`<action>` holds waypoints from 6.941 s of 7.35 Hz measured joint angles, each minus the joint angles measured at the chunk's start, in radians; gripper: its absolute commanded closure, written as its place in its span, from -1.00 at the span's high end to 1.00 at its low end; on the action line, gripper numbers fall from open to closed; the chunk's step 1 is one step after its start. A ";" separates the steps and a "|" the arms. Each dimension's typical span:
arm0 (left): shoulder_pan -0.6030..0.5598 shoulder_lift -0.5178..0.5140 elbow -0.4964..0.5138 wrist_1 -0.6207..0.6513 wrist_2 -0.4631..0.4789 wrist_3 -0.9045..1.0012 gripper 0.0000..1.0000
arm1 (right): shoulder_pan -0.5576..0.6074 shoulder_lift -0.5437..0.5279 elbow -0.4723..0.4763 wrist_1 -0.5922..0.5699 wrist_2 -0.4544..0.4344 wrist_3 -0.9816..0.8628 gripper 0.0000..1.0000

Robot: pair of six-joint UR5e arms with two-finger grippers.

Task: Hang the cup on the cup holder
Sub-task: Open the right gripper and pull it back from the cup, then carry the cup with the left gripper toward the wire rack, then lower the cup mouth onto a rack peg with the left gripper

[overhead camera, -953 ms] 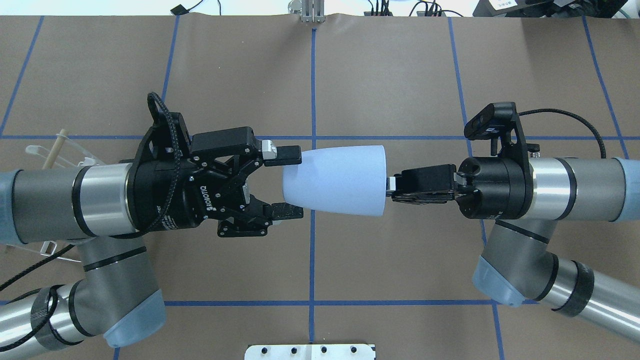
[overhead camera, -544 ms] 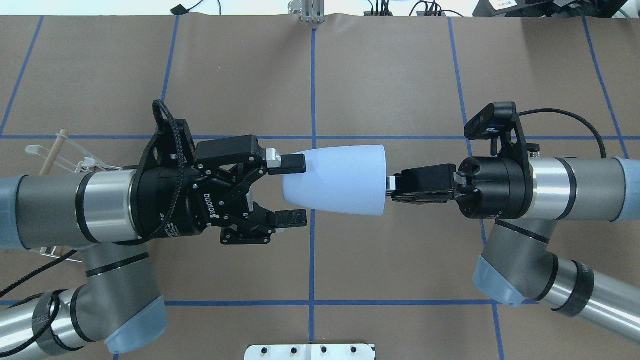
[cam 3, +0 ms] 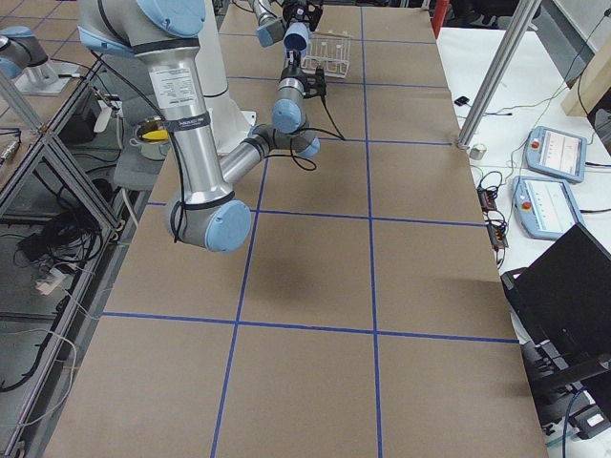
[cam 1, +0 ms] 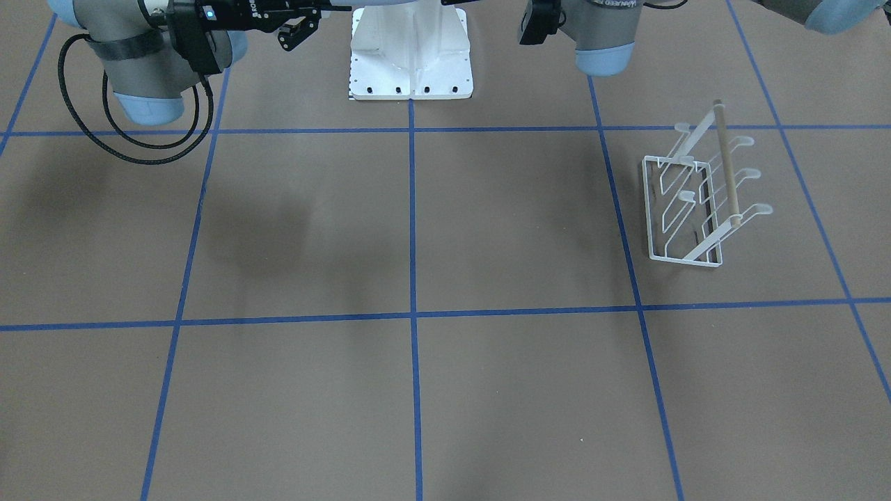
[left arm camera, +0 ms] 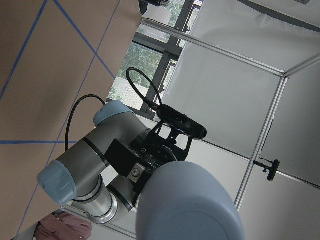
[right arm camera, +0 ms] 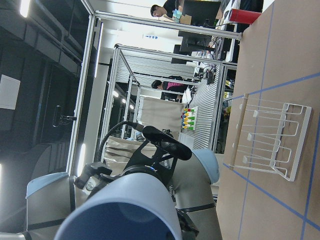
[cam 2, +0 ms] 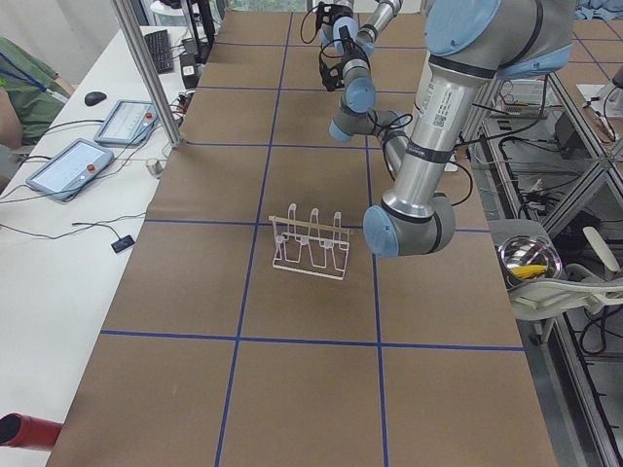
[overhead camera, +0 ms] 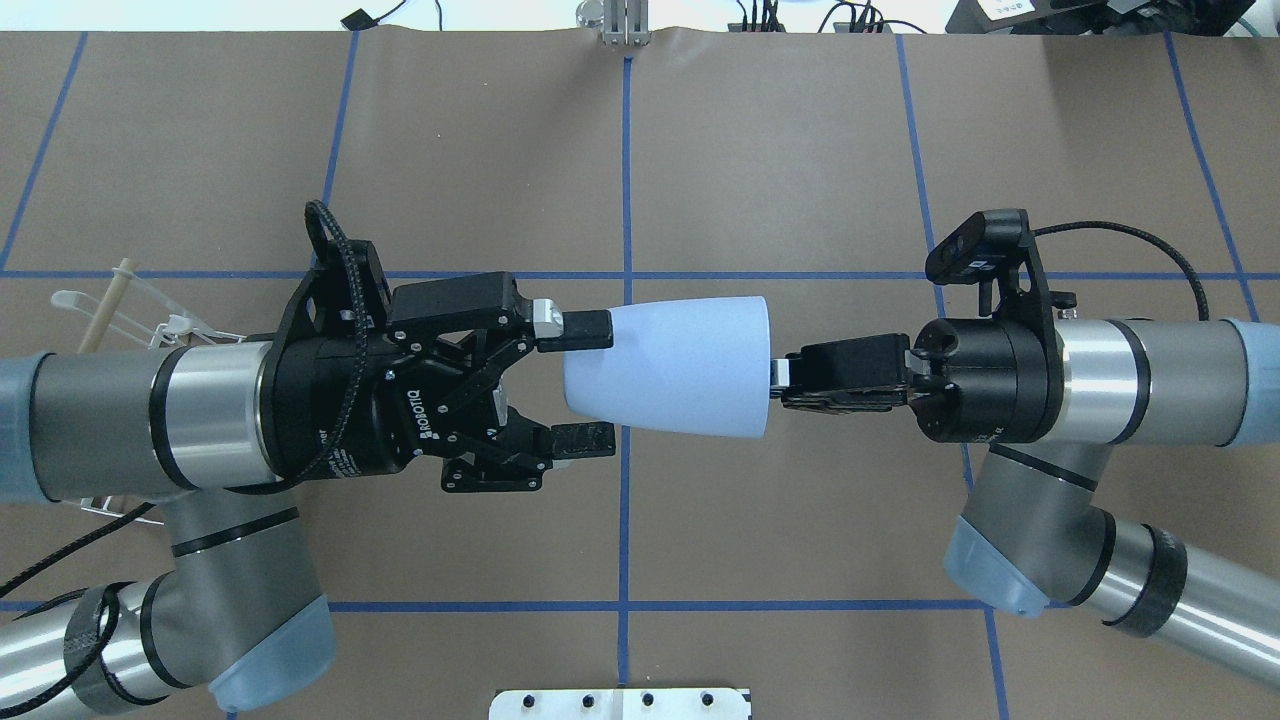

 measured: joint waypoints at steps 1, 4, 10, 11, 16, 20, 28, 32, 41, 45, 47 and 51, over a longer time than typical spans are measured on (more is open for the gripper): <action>0.000 0.000 0.001 0.000 0.006 0.000 0.95 | -0.002 0.000 0.001 0.000 0.000 -0.001 -1.00; 0.000 0.001 0.001 0.000 0.012 0.000 0.24 | -0.008 0.000 0.001 -0.001 0.000 -0.001 -1.00; 0.000 0.016 -0.015 -0.002 0.006 -0.003 -1.00 | -0.020 -0.011 0.010 0.006 0.000 0.025 1.00; -0.002 0.021 -0.026 -0.001 0.002 -0.006 -1.00 | -0.014 -0.023 0.010 0.007 0.000 0.027 1.00; -0.178 0.045 -0.039 0.133 -0.091 0.009 -1.00 | 0.328 -0.161 -0.024 -0.176 0.116 -0.016 1.00; -0.453 0.046 -0.069 0.538 -0.354 0.325 -1.00 | 0.630 -0.185 -0.126 -0.764 0.253 -0.651 1.00; -0.660 0.148 -0.261 1.497 -0.353 1.239 -1.00 | 0.846 -0.183 -0.167 -1.851 0.141 -1.830 1.00; -0.673 0.149 -0.303 1.845 -0.342 1.499 -1.00 | 0.871 -0.209 -0.179 -2.095 0.192 -1.999 1.00; -0.561 0.142 -0.196 1.937 -0.337 1.559 -1.00 | 0.892 -0.276 -0.180 -2.109 0.271 -2.026 1.00; -0.551 0.146 -0.158 1.937 -0.337 1.608 -1.00 | 0.892 -0.276 -0.176 -2.109 0.275 -2.025 1.00; -0.551 0.151 -0.148 1.937 -0.338 1.621 -1.00 | 0.892 -0.276 -0.176 -2.109 0.278 -2.024 1.00; -0.547 0.139 -0.096 1.915 -0.342 1.620 -1.00 | 0.892 -0.275 -0.176 -2.109 0.279 -2.016 1.00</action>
